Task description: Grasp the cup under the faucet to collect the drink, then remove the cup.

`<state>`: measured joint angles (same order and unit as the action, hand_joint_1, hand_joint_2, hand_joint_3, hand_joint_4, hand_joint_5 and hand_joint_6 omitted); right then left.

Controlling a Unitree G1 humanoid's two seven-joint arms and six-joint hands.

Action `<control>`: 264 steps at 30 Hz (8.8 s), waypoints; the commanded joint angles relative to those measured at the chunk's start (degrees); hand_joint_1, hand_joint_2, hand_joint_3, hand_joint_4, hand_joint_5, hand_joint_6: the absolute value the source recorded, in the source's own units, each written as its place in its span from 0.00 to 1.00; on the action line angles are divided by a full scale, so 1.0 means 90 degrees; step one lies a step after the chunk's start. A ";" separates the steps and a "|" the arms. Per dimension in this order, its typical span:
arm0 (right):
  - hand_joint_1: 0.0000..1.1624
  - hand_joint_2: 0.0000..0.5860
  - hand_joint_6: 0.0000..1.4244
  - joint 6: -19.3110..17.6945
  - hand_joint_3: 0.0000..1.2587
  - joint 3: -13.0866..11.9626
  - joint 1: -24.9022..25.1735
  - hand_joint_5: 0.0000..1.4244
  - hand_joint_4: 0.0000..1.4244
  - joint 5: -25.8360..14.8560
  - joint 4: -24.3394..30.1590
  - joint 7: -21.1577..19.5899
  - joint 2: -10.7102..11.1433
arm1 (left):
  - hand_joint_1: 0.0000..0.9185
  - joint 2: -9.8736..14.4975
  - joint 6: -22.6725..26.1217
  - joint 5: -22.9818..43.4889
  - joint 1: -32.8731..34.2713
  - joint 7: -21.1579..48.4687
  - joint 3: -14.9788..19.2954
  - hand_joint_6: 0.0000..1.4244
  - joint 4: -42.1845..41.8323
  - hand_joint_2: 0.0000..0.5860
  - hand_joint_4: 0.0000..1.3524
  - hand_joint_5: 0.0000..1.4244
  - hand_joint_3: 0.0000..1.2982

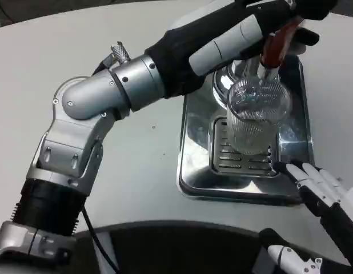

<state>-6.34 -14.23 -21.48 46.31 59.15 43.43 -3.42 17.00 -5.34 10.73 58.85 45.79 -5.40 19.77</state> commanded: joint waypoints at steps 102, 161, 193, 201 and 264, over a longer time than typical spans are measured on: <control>0.66 0.35 0.00 0.0320 0.00 0.1158 0.2450 0.05 0.00 -0.3304 -0.3986 -0.4386 0.1413 | 0.00 0.0624 -0.1413 -0.1080 0.0080 0.0300 -0.0687 0.09 -0.0330 0.00 0.04 0.10 0.10; 0.78 0.36 0.00 0.0842 0.00 0.1668 0.3990 0.11 0.02 -0.3389 -0.5527 -0.5012 0.1130 | 0.00 0.0808 -0.1402 -0.1011 0.0181 0.0437 -0.0605 0.10 -0.0365 0.00 0.05 0.11 0.11; 0.75 0.39 0.00 0.0950 0.00 0.1748 0.4100 0.12 0.02 -0.3345 -0.5661 -0.5242 0.1033 | 0.00 0.0852 -0.1784 -0.1318 0.0338 0.0471 -0.0745 0.10 -0.0277 0.00 0.05 0.11 0.11; 0.75 0.39 0.00 0.0973 0.00 0.1780 0.4090 0.12 0.02 -0.3305 -0.5655 -0.5268 0.1001 | 0.00 0.0892 -0.1861 -0.1390 0.0316 0.0479 -0.0766 0.10 -0.0363 0.00 0.05 0.11 0.11; 0.68 0.42 0.06 0.1141 0.19 0.2530 0.3978 0.23 0.19 -0.2522 -0.5715 -0.6486 0.0148 | 0.00 0.1323 -0.1611 -0.1363 -0.0114 0.0417 -0.0768 0.10 -0.0908 0.00 0.07 0.11 0.10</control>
<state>5.12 7.99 14.91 23.34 8.65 -14.20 -1.60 28.21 -18.96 -0.57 60.27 47.95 -11.25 10.97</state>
